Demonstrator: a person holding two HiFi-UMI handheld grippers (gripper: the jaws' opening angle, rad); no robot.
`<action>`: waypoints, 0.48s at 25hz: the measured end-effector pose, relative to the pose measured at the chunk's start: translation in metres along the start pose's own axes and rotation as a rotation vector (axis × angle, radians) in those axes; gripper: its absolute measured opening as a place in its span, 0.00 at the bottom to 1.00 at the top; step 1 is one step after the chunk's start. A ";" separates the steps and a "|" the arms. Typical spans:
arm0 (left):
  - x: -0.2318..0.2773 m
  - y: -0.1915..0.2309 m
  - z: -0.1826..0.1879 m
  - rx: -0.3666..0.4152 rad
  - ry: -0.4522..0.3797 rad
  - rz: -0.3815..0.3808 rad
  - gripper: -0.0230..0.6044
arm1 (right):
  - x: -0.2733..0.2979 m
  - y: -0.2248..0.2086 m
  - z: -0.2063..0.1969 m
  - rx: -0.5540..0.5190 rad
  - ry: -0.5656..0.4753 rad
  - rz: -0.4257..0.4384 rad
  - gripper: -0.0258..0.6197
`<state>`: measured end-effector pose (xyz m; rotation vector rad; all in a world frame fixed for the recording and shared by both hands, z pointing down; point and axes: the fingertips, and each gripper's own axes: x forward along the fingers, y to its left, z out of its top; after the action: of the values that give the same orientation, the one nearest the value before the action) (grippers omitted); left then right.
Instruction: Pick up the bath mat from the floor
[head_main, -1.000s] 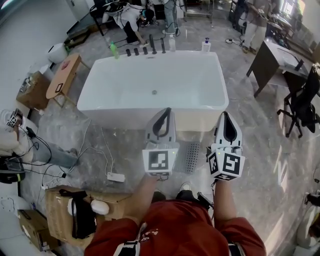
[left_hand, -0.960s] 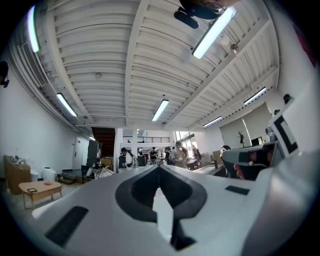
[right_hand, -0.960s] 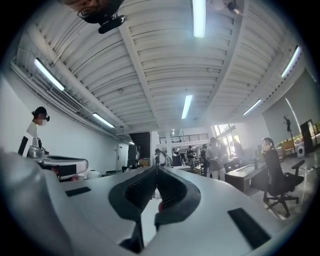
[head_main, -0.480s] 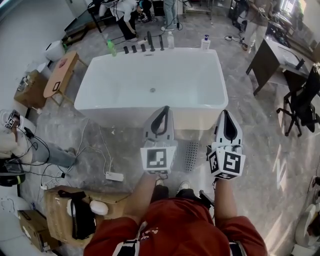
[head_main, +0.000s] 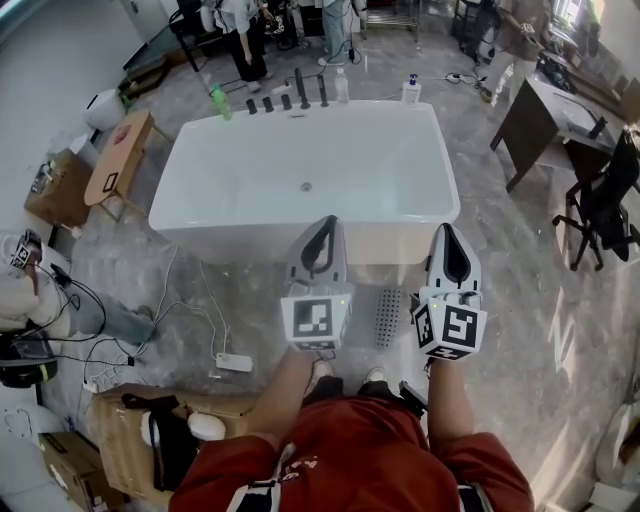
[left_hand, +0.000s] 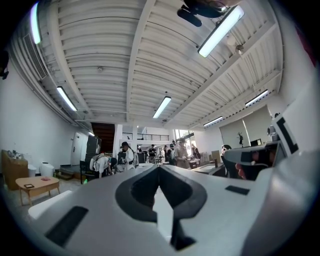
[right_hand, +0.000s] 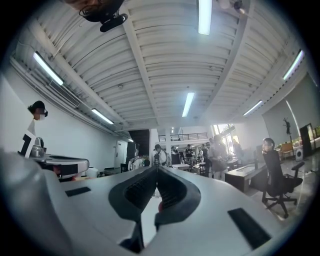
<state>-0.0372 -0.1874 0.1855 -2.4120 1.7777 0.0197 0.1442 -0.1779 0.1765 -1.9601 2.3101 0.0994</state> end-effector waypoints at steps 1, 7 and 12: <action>0.001 0.001 -0.001 -0.001 0.001 -0.004 0.06 | 0.001 0.001 -0.001 -0.001 0.003 -0.002 0.06; 0.002 0.008 -0.018 -0.007 0.027 -0.014 0.06 | 0.004 0.010 -0.017 -0.006 0.033 -0.012 0.06; -0.002 0.008 -0.039 -0.005 0.065 -0.016 0.06 | 0.004 0.011 -0.037 0.000 0.076 -0.012 0.06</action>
<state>-0.0482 -0.1931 0.2232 -2.4575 1.7870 -0.0571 0.1312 -0.1841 0.2129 -2.0114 2.3443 0.0236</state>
